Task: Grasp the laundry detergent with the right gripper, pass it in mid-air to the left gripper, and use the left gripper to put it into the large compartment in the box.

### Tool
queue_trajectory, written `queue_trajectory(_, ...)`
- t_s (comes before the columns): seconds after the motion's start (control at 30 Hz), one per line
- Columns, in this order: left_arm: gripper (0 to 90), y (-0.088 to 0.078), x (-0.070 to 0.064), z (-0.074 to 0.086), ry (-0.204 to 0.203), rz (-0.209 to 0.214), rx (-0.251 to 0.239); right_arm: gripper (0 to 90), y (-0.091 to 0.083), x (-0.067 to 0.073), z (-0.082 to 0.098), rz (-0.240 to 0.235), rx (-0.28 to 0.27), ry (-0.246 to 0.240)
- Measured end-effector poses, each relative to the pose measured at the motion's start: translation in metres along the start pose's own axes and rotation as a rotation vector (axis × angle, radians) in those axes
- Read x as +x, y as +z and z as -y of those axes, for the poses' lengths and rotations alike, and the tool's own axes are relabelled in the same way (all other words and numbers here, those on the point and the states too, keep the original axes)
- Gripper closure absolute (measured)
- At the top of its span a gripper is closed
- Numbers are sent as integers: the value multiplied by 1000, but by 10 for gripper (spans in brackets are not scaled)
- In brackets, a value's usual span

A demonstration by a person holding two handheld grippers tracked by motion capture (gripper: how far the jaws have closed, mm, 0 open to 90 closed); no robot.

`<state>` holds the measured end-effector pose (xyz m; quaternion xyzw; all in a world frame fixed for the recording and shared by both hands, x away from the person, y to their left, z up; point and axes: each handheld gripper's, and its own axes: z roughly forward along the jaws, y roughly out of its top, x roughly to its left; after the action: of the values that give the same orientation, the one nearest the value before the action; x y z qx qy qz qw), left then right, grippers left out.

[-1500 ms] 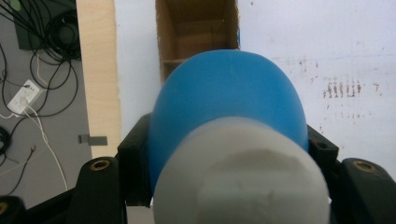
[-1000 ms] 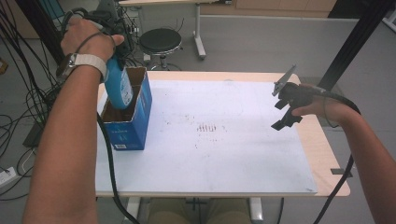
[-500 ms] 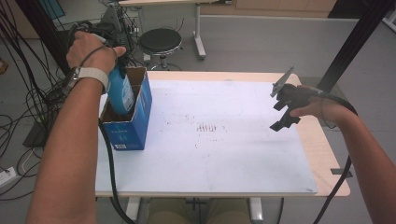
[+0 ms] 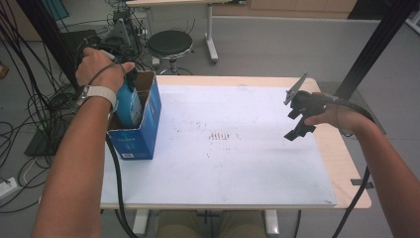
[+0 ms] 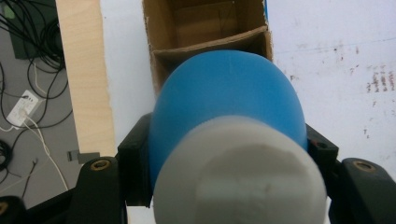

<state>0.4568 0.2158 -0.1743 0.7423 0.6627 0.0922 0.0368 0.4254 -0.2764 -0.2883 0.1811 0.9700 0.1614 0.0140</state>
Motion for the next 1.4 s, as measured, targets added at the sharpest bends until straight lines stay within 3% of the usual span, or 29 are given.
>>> queue_trajectory(1.4,373,70,-5,12,12,5,31,88,9,-2,5,-6,-11,26)
